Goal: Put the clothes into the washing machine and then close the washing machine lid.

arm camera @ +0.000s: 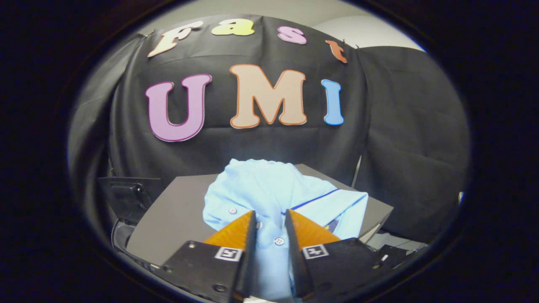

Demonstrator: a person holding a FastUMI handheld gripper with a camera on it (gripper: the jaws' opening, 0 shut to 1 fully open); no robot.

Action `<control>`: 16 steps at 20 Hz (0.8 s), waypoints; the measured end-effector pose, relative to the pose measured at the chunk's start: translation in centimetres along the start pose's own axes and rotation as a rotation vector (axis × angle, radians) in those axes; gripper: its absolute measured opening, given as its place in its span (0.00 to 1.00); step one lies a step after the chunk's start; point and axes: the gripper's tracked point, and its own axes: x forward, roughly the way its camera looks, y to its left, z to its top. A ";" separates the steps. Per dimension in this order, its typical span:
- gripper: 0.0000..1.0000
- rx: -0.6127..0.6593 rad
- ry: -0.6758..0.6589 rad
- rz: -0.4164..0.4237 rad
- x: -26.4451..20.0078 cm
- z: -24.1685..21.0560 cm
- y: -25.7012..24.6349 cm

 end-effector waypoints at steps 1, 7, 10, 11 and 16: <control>0.29 0.002 0.018 -0.022 -0.1 0.1 0.1; 0.09 -0.036 0.011 0.011 -0.7 0.4 5.4; 0.08 -0.014 -0.005 0.021 -1.1 0.3 9.1; 0.08 -0.012 -0.005 0.021 -1.5 0.2 10.4; 0.08 0.064 -0.065 0.041 -3.5 -0.1 17.1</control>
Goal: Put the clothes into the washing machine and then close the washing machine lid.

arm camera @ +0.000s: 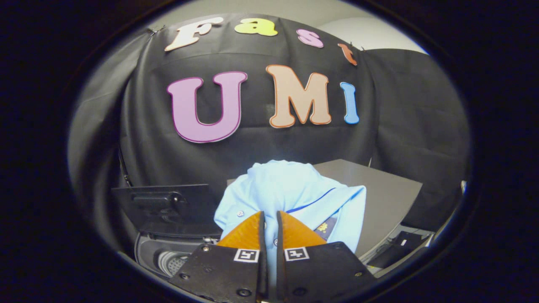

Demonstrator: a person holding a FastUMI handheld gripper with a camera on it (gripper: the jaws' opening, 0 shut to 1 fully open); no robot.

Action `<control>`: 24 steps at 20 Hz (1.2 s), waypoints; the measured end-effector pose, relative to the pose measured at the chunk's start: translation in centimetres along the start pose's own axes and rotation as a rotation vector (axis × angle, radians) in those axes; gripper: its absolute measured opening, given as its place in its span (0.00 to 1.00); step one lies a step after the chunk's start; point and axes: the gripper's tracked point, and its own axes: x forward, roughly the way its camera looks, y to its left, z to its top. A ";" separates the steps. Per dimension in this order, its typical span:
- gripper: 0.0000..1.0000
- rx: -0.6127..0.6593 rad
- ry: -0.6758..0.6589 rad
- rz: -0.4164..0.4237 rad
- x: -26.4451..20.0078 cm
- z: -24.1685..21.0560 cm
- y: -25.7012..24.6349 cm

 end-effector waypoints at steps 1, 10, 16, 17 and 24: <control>0.08 0.016 -0.021 0.001 -0.7 -0.2 1.4; 0.08 -0.009 -0.073 0.089 -3.8 -3.0 12.8; 0.08 -0.035 0.064 0.158 -3.3 -10.0 18.9; 0.08 -0.041 0.103 0.173 -3.0 -11.7 19.8; 0.08 -0.057 0.280 0.327 -0.8 -19.8 25.2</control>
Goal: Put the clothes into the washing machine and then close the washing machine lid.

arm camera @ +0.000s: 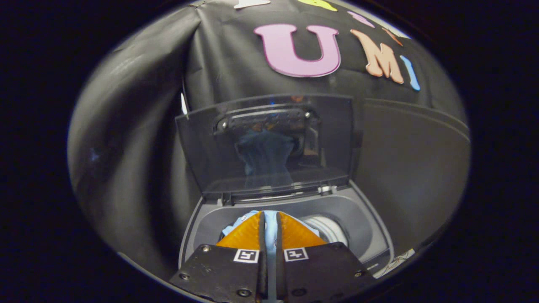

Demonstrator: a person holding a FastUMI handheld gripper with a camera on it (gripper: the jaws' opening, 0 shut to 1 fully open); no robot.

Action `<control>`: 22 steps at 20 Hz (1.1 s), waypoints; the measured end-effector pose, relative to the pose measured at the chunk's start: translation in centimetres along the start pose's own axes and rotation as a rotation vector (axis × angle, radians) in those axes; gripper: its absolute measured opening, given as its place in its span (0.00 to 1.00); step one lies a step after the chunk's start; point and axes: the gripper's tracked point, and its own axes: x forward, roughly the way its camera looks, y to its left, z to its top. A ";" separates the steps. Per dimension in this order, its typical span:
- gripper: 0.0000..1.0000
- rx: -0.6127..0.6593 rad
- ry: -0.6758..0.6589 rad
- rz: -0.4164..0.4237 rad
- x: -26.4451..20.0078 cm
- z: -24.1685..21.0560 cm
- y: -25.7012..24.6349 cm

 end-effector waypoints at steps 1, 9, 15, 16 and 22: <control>0.08 0.003 0.019 0.005 0.7 -1.0 0.1; 0.12 0.045 0.136 -0.044 2.5 -6.0 -1.5; 0.15 0.126 0.062 -0.047 2.9 -5.1 -1.8; 0.15 0.127 0.057 -0.049 2.6 -4.9 -1.8; 0.20 0.109 -0.041 -0.041 1.1 -0.6 -1.3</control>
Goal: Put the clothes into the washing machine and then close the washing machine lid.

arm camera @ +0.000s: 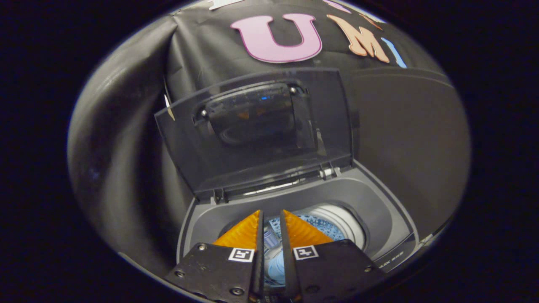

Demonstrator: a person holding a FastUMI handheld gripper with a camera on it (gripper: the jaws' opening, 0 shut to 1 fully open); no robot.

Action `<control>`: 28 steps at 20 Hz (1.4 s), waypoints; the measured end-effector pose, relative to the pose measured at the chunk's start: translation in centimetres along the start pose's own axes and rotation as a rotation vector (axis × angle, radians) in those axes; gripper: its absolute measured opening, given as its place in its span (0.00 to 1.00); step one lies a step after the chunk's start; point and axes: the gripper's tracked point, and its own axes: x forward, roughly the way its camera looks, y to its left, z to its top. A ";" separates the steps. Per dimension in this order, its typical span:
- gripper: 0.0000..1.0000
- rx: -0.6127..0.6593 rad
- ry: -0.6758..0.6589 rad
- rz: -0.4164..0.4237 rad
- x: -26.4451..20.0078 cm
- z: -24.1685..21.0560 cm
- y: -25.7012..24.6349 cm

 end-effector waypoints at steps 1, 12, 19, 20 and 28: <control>0.21 -0.008 -0.034 -0.003 -0.3 1.6 0.3; 0.33 -0.074 -0.363 0.124 0.4 20.5 7.6; 0.35 -0.097 -0.344 0.066 6.2 22.6 5.7; 0.36 -0.105 -0.332 0.057 6.9 22.5 5.4; 0.39 -0.157 -0.318 0.024 9.7 22.3 4.7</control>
